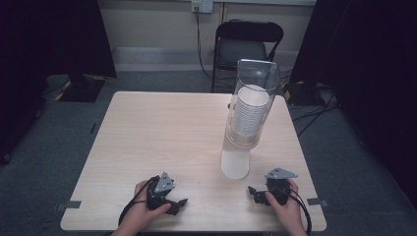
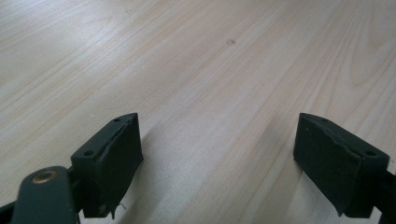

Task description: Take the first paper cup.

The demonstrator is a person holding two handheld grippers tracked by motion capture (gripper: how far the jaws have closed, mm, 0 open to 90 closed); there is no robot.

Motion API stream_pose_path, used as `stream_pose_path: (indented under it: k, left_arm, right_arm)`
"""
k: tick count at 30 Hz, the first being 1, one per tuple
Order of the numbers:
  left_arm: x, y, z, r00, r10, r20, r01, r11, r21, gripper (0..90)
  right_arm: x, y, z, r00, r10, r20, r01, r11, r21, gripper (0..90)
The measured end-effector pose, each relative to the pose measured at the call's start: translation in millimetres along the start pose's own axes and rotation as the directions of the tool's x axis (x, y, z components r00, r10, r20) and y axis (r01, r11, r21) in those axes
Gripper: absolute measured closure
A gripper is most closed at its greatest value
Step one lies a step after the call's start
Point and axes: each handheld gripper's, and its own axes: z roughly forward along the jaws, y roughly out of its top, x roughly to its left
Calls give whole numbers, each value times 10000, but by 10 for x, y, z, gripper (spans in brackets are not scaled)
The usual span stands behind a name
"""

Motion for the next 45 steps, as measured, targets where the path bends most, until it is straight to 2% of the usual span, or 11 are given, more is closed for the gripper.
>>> stream_pose_path:
  k: [12, 15, 18, 20, 23, 24, 25, 28, 31, 36, 45]
  left_arm:
    - [2, 6, 5, 10000, -7, -16, 7, 10000, -3, 144]
    - [9, 8, 0, 9999, 136, -16, -135, 9999, 88, 144]
    - [3, 7, 4, 10000, 13, -25, -13, 10000, 20, 144]
    - [3, 7, 4, 10000, 26, -20, -26, 10000, 12, 144]
    - [3, 7, 4, 10000, 25, -27, -25, 10000, 8, 144]
    - [3, 7, 4, 10000, 12, -20, -12, 10000, 17, 144]
    - [4, 7, 5, 10000, 23, -24, -23, 10000, 6, 144]
    - [3, 7, 5, 10000, 12, -17, -12, 10000, -3, 143]
    - [1, 6, 7, 10000, -50, 26, 50, 10000, -8, 143]
    - [13, 8, 0, 9999, 106, 57, -107, 9999, 67, 144]
    - [9, 7, 3, 10000, 34, 51, -34, 10000, 23, 144]
  right_arm:
    - [-1, 1, 1, 10000, -15, 7, 15, 10000, -1, 83]
    - [-1, 2, 1, 10000, -5, 17, 5, 10000, -1, 84]
    - [8, 5, -8, 10000, -34, 75, 35, 9998, -204, 160]
    - [6, 29, -15, 9999, 17, 110, -14, 9995, -313, 144]
    - [3, 121, -52, 10000, -1, 5, 2, 9960, -890, 142]
    - [3, 121, -52, 10000, -1, 5, 2, 9960, -890, 142]
    - [15, 215, -66, 9999, 64, -149, -82, 9917, -1281, 143]
    - [20, 287, -62, 9996, 146, -225, -180, 9873, -1580, 147]
    - [8, 454, -63, 9991, 259, -327, -324, 9754, -2181, 145]
    - [-11, 610, -56, 9980, 411, -480, -519, 9665, -2515, 143]
    - [57, 800, -54, 9972, -134, -741, -74, 9617, -2740, 141]
